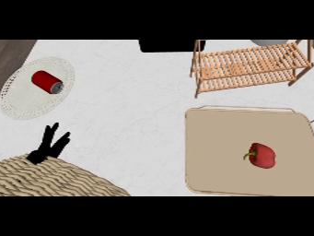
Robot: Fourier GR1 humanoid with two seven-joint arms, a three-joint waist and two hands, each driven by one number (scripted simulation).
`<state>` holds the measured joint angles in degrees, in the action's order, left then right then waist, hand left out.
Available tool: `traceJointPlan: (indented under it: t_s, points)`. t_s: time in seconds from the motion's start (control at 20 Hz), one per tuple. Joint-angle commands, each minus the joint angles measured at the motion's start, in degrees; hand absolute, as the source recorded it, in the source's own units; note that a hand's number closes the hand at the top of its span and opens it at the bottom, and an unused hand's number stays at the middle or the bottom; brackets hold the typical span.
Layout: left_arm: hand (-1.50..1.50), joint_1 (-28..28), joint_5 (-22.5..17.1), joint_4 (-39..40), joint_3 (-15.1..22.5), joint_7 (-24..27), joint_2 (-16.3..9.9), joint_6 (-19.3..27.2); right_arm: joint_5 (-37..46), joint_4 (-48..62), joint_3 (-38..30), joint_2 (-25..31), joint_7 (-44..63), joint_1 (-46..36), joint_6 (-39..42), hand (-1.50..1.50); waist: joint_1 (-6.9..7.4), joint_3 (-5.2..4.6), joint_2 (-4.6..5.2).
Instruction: Pick the sweet potato from the tray and place it in the tiered shelf
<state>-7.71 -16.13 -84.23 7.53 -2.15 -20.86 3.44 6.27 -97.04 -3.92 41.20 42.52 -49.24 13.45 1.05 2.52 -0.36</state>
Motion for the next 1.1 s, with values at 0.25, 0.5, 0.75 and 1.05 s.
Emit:
traceJointPlan:
  t_s: [0.25, 0.5, 0.75, 1.05]
  points:
    - [0.0, 3.7, -1.1, 2.7, 0.4, -8.0, 1.6, 2.6, 0.6, 16.1, 0.5, 2.3, -9.8, -6.2, 5.9, 1.5, 0.78, -2.5, 1.33]
    - [0.0, 7.7, -1.0, 4.7, 0.2, -8.5, 2.7, 4.0, 4.6, 23.2, 2.4, 1.6, -17.2, -7.7, 5.2, 1.5, 0.7, -2.49, 1.95]
    - [0.0, 4.4, 0.2, 3.5, 2.1, -7.0, 2.9, 3.7, 8.7, 30.0, 3.9, -0.2, -20.8, -10.4, 2.3, 1.5, 1.59, -2.5, 1.64]
    - [0.0, 7.4, -2.5, 4.6, 0.1, -9.2, 1.4, 2.0, 12.2, 36.0, 5.1, -2.4, -25.4, -13.0, -1.0, 1.5, 0.93, -2.52, 1.58]
